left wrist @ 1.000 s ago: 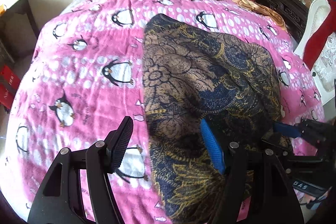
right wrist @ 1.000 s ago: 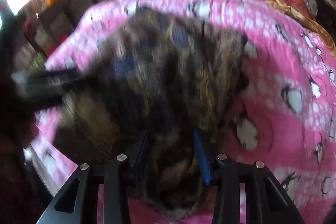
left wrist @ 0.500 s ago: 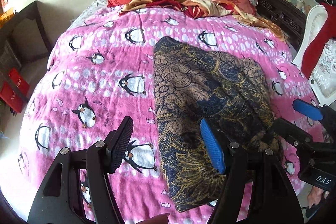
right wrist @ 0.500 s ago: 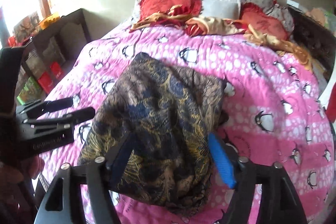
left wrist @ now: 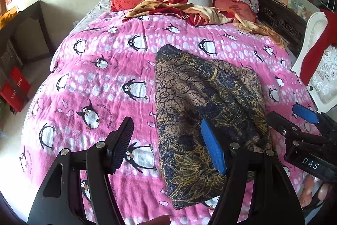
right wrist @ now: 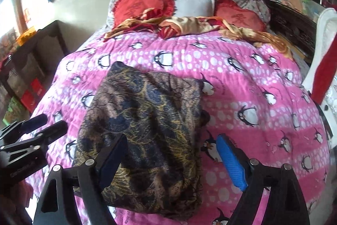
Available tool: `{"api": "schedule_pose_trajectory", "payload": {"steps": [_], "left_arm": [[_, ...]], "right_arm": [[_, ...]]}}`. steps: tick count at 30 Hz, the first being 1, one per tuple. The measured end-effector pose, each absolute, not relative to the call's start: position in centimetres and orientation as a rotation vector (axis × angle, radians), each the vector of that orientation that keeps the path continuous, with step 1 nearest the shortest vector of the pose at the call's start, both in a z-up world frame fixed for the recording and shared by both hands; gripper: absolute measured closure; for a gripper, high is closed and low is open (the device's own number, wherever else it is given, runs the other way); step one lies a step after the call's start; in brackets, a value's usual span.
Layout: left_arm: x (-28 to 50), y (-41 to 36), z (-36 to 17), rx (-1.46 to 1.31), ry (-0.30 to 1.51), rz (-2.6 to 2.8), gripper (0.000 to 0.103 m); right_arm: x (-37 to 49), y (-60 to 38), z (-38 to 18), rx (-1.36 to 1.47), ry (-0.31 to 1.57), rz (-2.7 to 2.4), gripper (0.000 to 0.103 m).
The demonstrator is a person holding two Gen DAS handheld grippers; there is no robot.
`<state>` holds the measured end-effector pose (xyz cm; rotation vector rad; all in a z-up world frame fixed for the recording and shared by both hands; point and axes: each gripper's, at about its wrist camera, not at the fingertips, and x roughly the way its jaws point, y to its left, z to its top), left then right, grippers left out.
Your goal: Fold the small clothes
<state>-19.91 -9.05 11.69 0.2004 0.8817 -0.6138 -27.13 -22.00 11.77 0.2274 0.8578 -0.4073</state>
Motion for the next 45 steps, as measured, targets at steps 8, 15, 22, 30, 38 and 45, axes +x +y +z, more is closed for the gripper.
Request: {"api": "schedule_pose_trajectory", "payload": {"steps": [8,15,22,30,38,45], "left_arm": [[-20.0,-9.4,11.4,0.210,0.881,-0.612,0.036],[-19.8,-9.3,11.0,0.204,0.891,-0.608,0.036],[-19.5,-9.2,10.7,0.199,0.899,-0.601,0.036],[-19.4,-9.1,10.5,0.203,0.900,-0.597,0.036],[-19.4,-9.1,10.1,0.210,0.905,-0.594,0.036],[-19.2,-9.0,9.8,0.207,0.914,-0.590,0.036]], "right_arm": [[-27.0,-22.3,11.4,0.238,0.872,-0.420,0.018],[-26.8,-22.4,11.1,0.244,0.878,-0.419,0.017],[-26.4,-22.1,10.8,0.236,0.890,-0.412,0.017],[-26.0,-21.8,10.6,0.232,0.902,-0.411,0.017],[-25.7,-21.6,10.3,0.235,0.910,-0.408,0.017],[-25.4,-21.5,9.9,0.235,0.923,-0.406,0.017]]}}
